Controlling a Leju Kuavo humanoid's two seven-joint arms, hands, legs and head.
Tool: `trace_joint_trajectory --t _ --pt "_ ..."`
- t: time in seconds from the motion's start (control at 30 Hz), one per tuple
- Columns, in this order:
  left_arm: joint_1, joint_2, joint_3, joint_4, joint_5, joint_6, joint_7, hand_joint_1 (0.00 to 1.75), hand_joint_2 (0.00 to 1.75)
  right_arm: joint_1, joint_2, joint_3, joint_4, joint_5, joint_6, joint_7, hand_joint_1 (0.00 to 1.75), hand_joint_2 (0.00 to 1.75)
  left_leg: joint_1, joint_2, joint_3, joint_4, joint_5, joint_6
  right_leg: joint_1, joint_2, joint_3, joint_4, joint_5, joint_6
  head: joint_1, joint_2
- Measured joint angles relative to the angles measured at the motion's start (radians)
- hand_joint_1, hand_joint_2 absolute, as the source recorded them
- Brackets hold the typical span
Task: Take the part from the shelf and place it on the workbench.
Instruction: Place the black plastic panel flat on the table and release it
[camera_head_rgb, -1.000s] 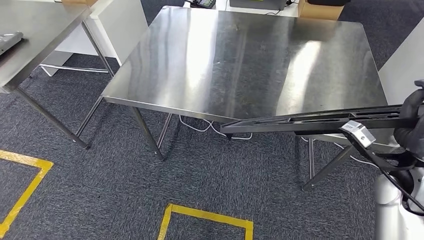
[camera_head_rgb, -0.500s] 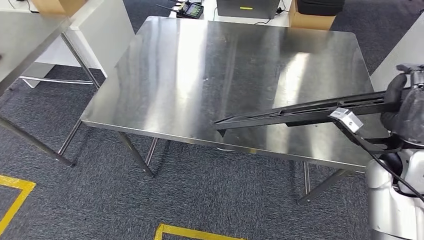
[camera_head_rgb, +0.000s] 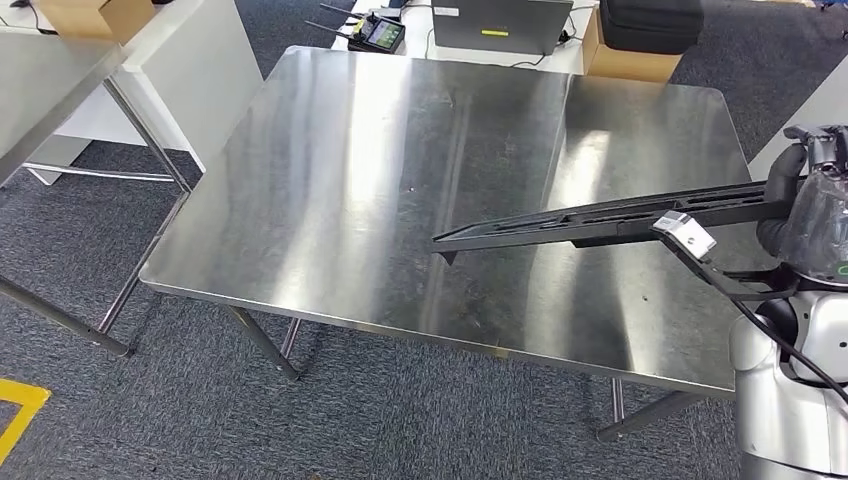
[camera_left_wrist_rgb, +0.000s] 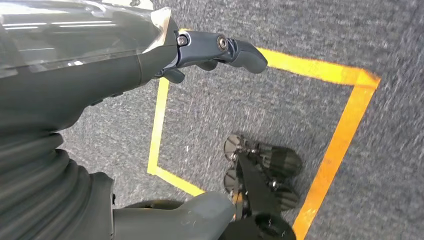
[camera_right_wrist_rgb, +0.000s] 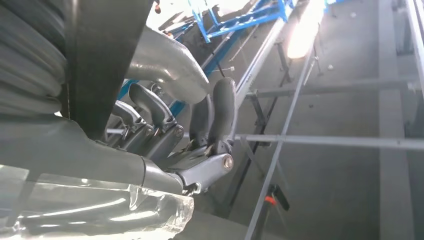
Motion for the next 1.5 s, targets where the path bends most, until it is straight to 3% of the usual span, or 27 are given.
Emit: trace_joint_trajectory --t 0.07,0.13,0.23,0.27,0.3,0.33,0.4,0.43,0.47,0.6,0.67,0.73,0.77,0.8,0.83,0.9,0.93,1.0,1.07,1.13,1.23,1.3,1.33,1.43,1.5 --pt "-0.002 0.002 0.000 -0.002 0.000 0.000 -0.024 0.00 1.75 -0.008 0.001 -0.002 0.004 0.023 0.000 0.001 1.75 1.75 -0.001 0.003 -0.001 0.012 -0.016 -0.010 -0.006 0.001 0.012 0.000 -0.001 -0.019 -0.001 0.000" --pt "-0.006 0.002 0.000 -0.002 0.000 0.001 -0.048 0.00 1.75 -0.036 0.010 0.002 0.022 0.051 -0.001 0.003 1.75 1.75 0.006 0.018 -0.033 0.077 -0.043 -0.032 -0.016 0.001 0.030 -0.004 -0.005 -0.029 -0.007 0.000" --pt "-0.010 -0.001 0.001 -0.001 0.002 -0.011 -0.065 0.00 1.75 -0.093 0.034 0.022 0.074 0.112 -0.007 0.020 1.75 1.75 0.039 0.044 -0.154 0.281 -0.106 -0.067 -0.014 0.002 0.047 -0.005 -0.016 -0.044 -0.015 0.000" --pt "-0.011 -0.001 0.002 -0.001 0.005 -0.019 -0.067 0.00 1.75 -0.108 0.045 0.031 0.094 0.134 -0.011 0.028 1.75 1.75 0.048 0.047 -0.184 0.315 -0.106 -0.073 -0.014 0.002 0.052 -0.005 -0.020 -0.047 -0.016 0.000" --pt "-0.011 -0.002 0.003 -0.001 0.009 -0.027 -0.068 0.00 1.75 -0.124 0.058 0.041 0.114 0.157 -0.013 0.036 1.75 1.75 0.055 0.048 -0.197 0.311 -0.085 -0.077 -0.013 0.002 0.059 -0.005 -0.024 -0.049 -0.016 0.000" --pt "-0.011 -0.002 0.005 -0.001 0.014 -0.035 -0.068 0.00 1.75 -0.139 0.071 0.050 0.134 0.177 -0.015 0.044 1.75 1.75 0.060 0.048 -0.187 0.265 -0.045 -0.078 -0.013 0.002 0.067 -0.005 -0.029 -0.050 -0.016 0.000" --pt "-0.014 -0.001 0.013 -0.001 0.023 -0.048 -0.068 0.00 1.75 -0.168 0.095 0.068 0.168 0.204 -0.018 0.058 1.75 1.75 0.061 0.048 -0.133 0.118 0.044 -0.069 -0.013 0.002 0.083 -0.008 -0.038 -0.046 -0.015 0.000" --pt "-0.016 -0.001 0.018 -0.001 0.026 -0.051 -0.068 0.00 1.75 -0.183 0.103 0.075 0.182 0.212 -0.020 0.062 1.75 1.75 0.058 0.048 -0.110 0.062 0.065 -0.061 -0.013 0.002 0.086 -0.010 -0.041 -0.045 -0.014 0.000" --pt "-0.018 0.000 0.023 -0.001 0.029 -0.052 -0.068 0.00 1.75 -0.197 0.112 0.081 0.196 0.217 -0.023 0.066 1.75 1.75 0.055 0.048 -0.095 0.029 0.071 -0.055 -0.011 0.001 0.087 -0.011 -0.044 -0.042 -0.015 0.000" --pt "-0.019 -0.002 0.034 -0.001 0.034 -0.027 -0.083 0.00 1.75 -0.248 0.134 0.112 0.262 0.232 -0.032 0.098 1.75 1.75 0.053 0.050 -0.071 -0.004 0.069 -0.037 -0.004 -0.003 0.080 -0.007 -0.056 -0.028 -0.020 0.000" --pt "-0.021 -0.003 0.044 -0.001 0.040 -0.031 -0.095 0.00 1.75 -0.288 0.119 0.160 0.315 0.237 -0.041 0.184 1.75 1.75 0.056 0.051 -0.060 -0.021 0.075 -0.029 -0.002 -0.004 0.036 0.076 -0.092 -0.033 -0.017 0.000" --pt "-0.023 -0.004 0.056 -0.001 0.050 -0.049 -0.104 0.00 1.75 -0.337 0.083 0.253 0.386 0.239 -0.054 0.335 1.75 1.75 0.053 0.049 -0.059 -0.021 0.074 -0.025 -0.003 -0.004 -0.045 0.217 -0.137 -0.038 -0.015 0.000" --pt "-0.023 -0.004 0.062 -0.001 0.053 -0.057 -0.109 0.00 1.75 -0.367 0.061 0.324 0.428 0.239 -0.061 0.430 1.75 1.75 0.053 0.048 -0.059 -0.020 0.073 -0.025 -0.004 -0.004 -0.079 0.266 -0.145 -0.034 -0.015 0.000" --pt "-0.023 -0.004 0.068 -0.001 0.056 -0.063 -0.113 0.00 1.75 -0.402 0.041 0.411 0.474 0.239 -0.066 0.528 1.75 1.75 0.052 0.047 -0.059 -0.019 0.072 -0.025 -0.005 -0.004 -0.097 0.283 -0.138 -0.025 -0.014 0.000" --pt "-0.023 -0.004 0.073 -0.001 0.057 -0.067 -0.116 0.00 1.75 -0.443 0.022 0.518 0.527 0.240 -0.069 0.622 1.75 1.75 0.053 0.047 -0.059 -0.015 0.070 -0.027 -0.007 -0.004 -0.093 0.255 -0.113 -0.013 -0.013 0.000" --pt "-0.023 -0.004 0.082 -0.001 0.057 -0.070 -0.120 0.00 1.75 -0.521 0.003 0.729 0.631 0.240 -0.070 0.743 1.75 1.75 0.053 0.048 -0.062 0.000 0.062 -0.037 -0.012 -0.004 -0.040 0.123 -0.047 0.009 -0.012 0.000" --pt "-0.024 -0.003 0.087 -0.001 0.058 -0.070 -0.121 0.00 1.75 -0.550 0.001 0.819 0.679 0.240 -0.072 0.772 1.75 1.75 0.052 0.047 -0.065 0.013 0.055 -0.042 -0.013 -0.004 -0.013 0.065 -0.023 0.011 -0.012 0.000" --pt "-0.025 -0.002 0.097 -0.001 0.057 -0.070 -0.124 0.00 1.75 -0.579 0.006 0.944 0.755 0.240 -0.075 0.796 1.75 1.75 0.049 0.041 -0.074 0.030 0.047 -0.052 -0.012 -0.004 0.009 0.023 -0.008 -0.005 -0.012 0.000" --pt "-0.022 -0.001 0.102 -0.001 0.057 -0.070 -0.125 0.00 1.75 -0.598 0.011 1.029 0.810 0.239 -0.077 0.802 1.75 1.75 0.051 0.037 -0.080 0.035 0.046 -0.058 -0.010 -0.004 0.010 0.024 -0.004 -0.023 -0.013 0.000" --pt "-0.019 0.000 0.105 -0.001 0.058 -0.069 -0.125 0.00 1.75 -0.618 0.016 1.085 0.846 0.239 -0.077 0.803 1.75 1.75 0.056 0.039 -0.094 0.068 0.022 -0.070 -0.015 -0.004 0.010 0.023 0.001 -0.034 -0.016 0.000" --pt "-0.018 0.000 0.110 -0.001 0.057 -0.069 -0.125 0.00 1.75 -0.637 0.018 1.135 0.887 0.239 -0.077 0.804 1.75 1.75 0.068 0.045 -0.169 0.241 -0.072 -0.091 -0.016 -0.004 0.009 0.023 0.003 -0.040 -0.021 0.000" --pt "-0.018 0.000 0.115 -0.001 0.056 -0.070 -0.124 0.00 1.75 -0.639 0.021 1.163 0.926 0.239 -0.077 0.808 1.75 1.75 0.075 0.047 -0.205 0.323 -0.096 -0.096 -0.017 -0.004 0.009 0.023 0.003 -0.040 -0.021 0.000" --pt "-0.017 0.000 0.117 -0.001 0.054 -0.071 -0.123 0.00 1.75 -0.637 0.023 1.177 0.951 0.239 -0.077 0.814 1.31 1.31 0.078 0.048 -0.197 0.308 -0.081 -0.097 -0.017 -0.003 0.010 0.023 0.003 -0.039 -0.021 0.000" --pt "-0.018 0.001 0.120 -0.001 0.046 -0.073 -0.119 0.00 1.75 -0.619 0.022 1.201 1.013 0.239 -0.078 0.830 0.00 0.00 0.080 0.047 -0.094 0.114 0.002 -0.091 -0.017 -0.003 0.012 0.022 0.002 -0.037 -0.021 0.000" --pt "-0.018 0.001 0.121 -0.001 0.040 -0.073 -0.113 0.00 0.87 -0.597 0.010 1.196 1.026 0.239 -0.078 0.834 0.00 0.00 0.074 0.045 -0.061 0.049 0.014 -0.083 -0.014 -0.003 0.010 0.020 0.002 -0.030 -0.020 0.000"
